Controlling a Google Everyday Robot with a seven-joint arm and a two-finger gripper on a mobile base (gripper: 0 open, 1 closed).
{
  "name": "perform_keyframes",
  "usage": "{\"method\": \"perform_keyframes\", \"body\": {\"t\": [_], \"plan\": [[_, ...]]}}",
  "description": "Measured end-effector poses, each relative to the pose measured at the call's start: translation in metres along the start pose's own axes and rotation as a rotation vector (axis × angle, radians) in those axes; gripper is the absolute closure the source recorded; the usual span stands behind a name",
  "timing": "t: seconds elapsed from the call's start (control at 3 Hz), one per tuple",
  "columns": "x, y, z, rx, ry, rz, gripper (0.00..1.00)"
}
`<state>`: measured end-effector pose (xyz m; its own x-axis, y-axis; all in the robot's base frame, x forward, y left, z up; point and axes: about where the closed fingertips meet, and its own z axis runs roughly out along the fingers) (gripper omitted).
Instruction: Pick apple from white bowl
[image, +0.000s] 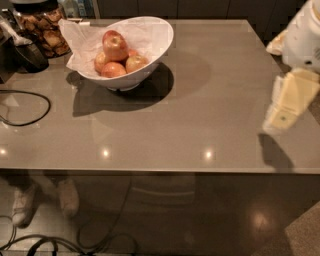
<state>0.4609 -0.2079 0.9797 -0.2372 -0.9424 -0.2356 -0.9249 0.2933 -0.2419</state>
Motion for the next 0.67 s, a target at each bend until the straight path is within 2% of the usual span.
{"method": "perform_keyframes", "body": {"t": [0.33, 0.67], "plan": [[-0.025, -0.032, 0.011, -0.011, -0.036, 0.033, 0.00], [-0.050, -0.047, 0.024, -0.049, -0.064, -0.010, 0.00]]}}
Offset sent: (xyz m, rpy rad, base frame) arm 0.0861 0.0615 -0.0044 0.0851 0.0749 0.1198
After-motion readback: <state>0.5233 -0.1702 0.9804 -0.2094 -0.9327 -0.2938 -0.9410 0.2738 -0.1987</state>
